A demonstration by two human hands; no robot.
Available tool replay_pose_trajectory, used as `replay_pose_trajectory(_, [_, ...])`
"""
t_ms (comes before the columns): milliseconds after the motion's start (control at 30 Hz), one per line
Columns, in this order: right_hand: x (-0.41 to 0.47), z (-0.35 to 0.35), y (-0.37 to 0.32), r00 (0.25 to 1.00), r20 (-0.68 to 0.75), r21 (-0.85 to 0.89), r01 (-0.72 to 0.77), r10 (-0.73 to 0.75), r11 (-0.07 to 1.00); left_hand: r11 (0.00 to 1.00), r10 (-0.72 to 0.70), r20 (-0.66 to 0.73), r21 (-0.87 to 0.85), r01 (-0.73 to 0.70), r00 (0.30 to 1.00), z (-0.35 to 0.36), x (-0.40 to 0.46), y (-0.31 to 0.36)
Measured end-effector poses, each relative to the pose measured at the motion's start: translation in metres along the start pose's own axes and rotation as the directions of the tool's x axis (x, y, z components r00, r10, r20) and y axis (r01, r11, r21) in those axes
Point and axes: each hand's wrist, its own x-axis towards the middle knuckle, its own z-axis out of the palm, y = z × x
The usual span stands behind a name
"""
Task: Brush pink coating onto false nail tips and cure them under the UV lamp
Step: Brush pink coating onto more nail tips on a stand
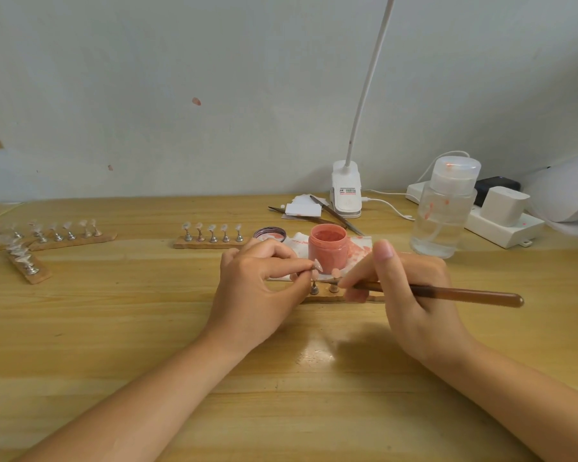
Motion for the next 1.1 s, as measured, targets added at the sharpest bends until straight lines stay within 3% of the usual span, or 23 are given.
replay_pose_trajectory(133, [0.0012,-0.0001,-0.0001,0.998,-0.006,-0.035,0.058,-0.058,0.998,1.0,-0.004,0.006,0.007,0.004,1.0,-0.0002,0.0006,0.0001])
replay_pose_trajectory(233, [0.0007,-0.0004,0.0002,1.0,0.003,-0.012,-0.008,0.008,1.0,1.0,0.0,0.004,0.005,-0.001,1.0,-0.0003,0.0006,0.0011])
replay_pose_trajectory(433, [0.0019,-0.0003,-0.0002,1.0,-0.004,-0.053,0.022,-0.023,0.998,1.0,-0.02,0.003,-0.003,0.02,1.0,-0.0009,0.0005,0.0016])
replay_pose_trajectory(533, [0.0,-0.0022,-0.0003,0.998,-0.031,-0.004,-0.046,0.046,0.999,1.0,-0.022,-0.008,-0.015,0.021,1.0,-0.0015,0.0009,0.0046])
replay_pose_trajectory(700, [0.0003,-0.0024,-0.0031,0.996,-0.09,0.045,-0.01,0.014,0.999,0.992,-0.085,-0.032,-0.091,0.082,0.996,-0.0033,0.0012,0.0016])
replay_pose_trajectory(967, [-0.0032,0.0037,-0.0037,0.998,-0.056,-0.013,-0.015,0.014,1.0,0.995,-0.031,-0.044,-0.099,0.027,0.999,-0.0027,0.0021,-0.001])
replay_pose_trajectory(1100, [-0.0048,0.0026,-0.0036,0.999,0.028,-0.057,-0.032,0.034,0.998,0.994,-0.044,-0.063,-0.098,0.037,0.997,-0.0015,0.0023,-0.0007])
